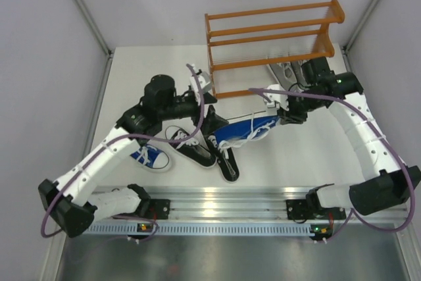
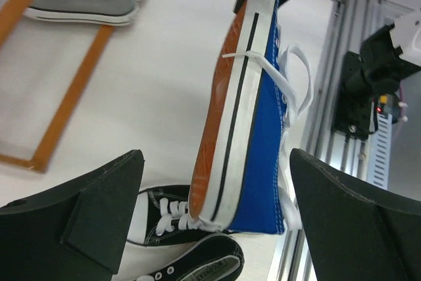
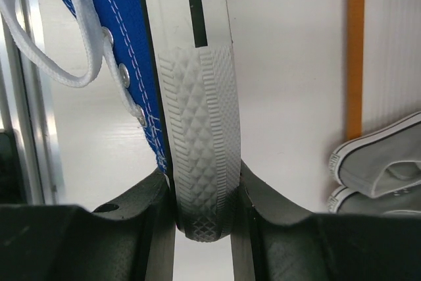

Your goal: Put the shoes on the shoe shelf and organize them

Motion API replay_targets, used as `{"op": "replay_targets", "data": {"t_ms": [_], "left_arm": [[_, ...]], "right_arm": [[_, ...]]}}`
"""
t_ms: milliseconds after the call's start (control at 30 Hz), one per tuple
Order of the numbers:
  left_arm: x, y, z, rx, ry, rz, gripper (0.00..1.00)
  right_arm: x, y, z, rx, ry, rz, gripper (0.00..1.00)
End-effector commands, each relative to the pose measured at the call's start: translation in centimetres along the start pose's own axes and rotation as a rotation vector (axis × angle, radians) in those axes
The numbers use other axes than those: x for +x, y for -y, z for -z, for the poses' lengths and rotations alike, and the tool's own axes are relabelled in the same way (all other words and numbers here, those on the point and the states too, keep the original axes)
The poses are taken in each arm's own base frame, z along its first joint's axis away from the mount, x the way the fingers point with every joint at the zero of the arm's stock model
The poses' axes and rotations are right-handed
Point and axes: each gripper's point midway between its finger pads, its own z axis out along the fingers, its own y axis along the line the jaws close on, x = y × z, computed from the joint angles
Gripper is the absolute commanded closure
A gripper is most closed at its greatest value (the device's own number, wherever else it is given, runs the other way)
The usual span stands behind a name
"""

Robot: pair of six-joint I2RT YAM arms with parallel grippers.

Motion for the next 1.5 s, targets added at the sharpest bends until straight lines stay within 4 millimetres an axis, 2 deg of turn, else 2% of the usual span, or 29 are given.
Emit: {"op": "replay_targets", "data": {"t_ms": [0, 167, 367, 467, 567, 633, 667, 700, 733, 767, 833, 867, 933, 967, 1033, 1067, 1133, 1167, 1267, 1300, 1333, 1367, 1467], "left_arm": [[-1.2, 2.6, -2.1, 0.252, 0.005, -0.088, 0.02], [-1.3, 4.5, -4.6, 0.37, -0.014, -0.117, 0.03], [0.9, 5.8, -7.0, 0.428, -0.071, -0.12, 0.04], [1.8, 6.5, -8.3, 0.435, -0.1, -0.129, 0.08], [3.1, 6.6, -9.5, 0.41, -0.132, -0.144, 0.16], [3.7, 5.7, -10.3, 0.344, -0.158, -0.144, 0.47], [4.1, 4.6, -10.8, 0.281, -0.176, -0.142, 0.62], [4.2, 4.3, -11.0, 0.263, -0.183, -0.133, 0.74], [4.2, 4.0, -11.1, 0.247, -0.186, -0.126, 0.98], [4.2, 3.8, -11.1, 0.227, -0.189, -0.111, 1.0], [3.8, 3.3, -11.4, 0.176, -0.178, -0.049, 1.0], [3.6, 3.2, -11.6, 0.158, -0.167, -0.012, 1.0], [2.8, 2.7, -11.9, 0.116, -0.104, 0.061, 1.0], [1.8, 2.8, -11.7, 0.1, -0.057, 0.164, 1.0], [0.5, 2.2, -12.0, 0.06, 0.074, 0.323, 1.0], [-0.7, 2.3, -11.5, 0.053, 0.136, 0.371, 1.0], [-1.4, 1.8, -11.4, 0.023, 0.222, 0.517, 1.0], [-3.0, 1.9, -11.2, 0.036, 0.295, 0.543, 1.0], [-5.8, 1.0, -11.4, 0.012, 0.436, 0.639, 1.0], [-6.4, 1.0, -11.5, 0.012, 0.459, 0.655, 1.0], [-7.0, 1.0, -11.7, 0.013, 0.481, 0.686, 1.0], [-7.9, 0.4, -12.1, -0.008, 0.531, 0.701, 1.0], [-9.0, 0.2, -13.0, -0.008, 0.589, 0.753, 1.0]], "right_arm": [[-2.6, 0.3, 2.7, 0.041, 0.058, 0.211, 1.0], [-3.4, 0.1, 3.0, 0.048, 0.062, 0.265, 1.0], [-4.5, -0.4, 3.1, 0.046, 0.08, 0.303, 1.0], [-4.8, -0.4, 3.1, 0.047, 0.087, 0.31, 1.0], [-5.1, -0.3, 3.4, 0.05, 0.093, 0.31, 1.0], [-5.5, -0.5, 3.6, 0.054, 0.107, 0.315, 1.0], [-5.5, -0.6, 3.7, 0.054, 0.111, 0.313, 1.0], [-5.6, -0.7, 3.8, 0.058, 0.114, 0.313, 1.0], [-5.7, -0.6, 3.8, 0.069, 0.122, 0.296, 1.0], [-5.8, -0.5, 3.7, 0.078, 0.125, 0.282, 1.0], [-5.9, 0.0, 3.8, 0.119, 0.139, 0.227, 0.91], [-6.7, 1.1, 4.0, 0.18, 0.177, 0.157, 0.7], [-7.0, 2.1, 4.9, 0.251, 0.226, 0.031, 0.48], [-7.0, 3.1, 5.9, 0.301, 0.277, -0.095, 0.33], [-7.7, 3.4, 7.4, 0.306, 0.393, -0.215, 0.19], [-6.5, 4.2, 8.6, 0.342, 0.431, -0.392, 0.05], [-6.6, 3.8, 9.4, 0.304, 0.533, -0.536, 0.01], [-5.2, 4.1, 10.6, 0.337, 0.565, -0.626, 0.01], [-4.8, 3.0, 9.9, 0.264, 0.675, -0.866, 0.01], [-4.5, 1.9, 8.4, 0.188, 0.698, -0.934, 0.01], [-4.9, 1.6, 8.2, 0.155, 0.736, -0.978, 0.01], [-4.5, 0.4, 7.2, 0.126, 0.746, -1.016, 0.01], [-4.3, -0.3, 6.3, 0.125, 0.782, -1.055, 0.01]]}}
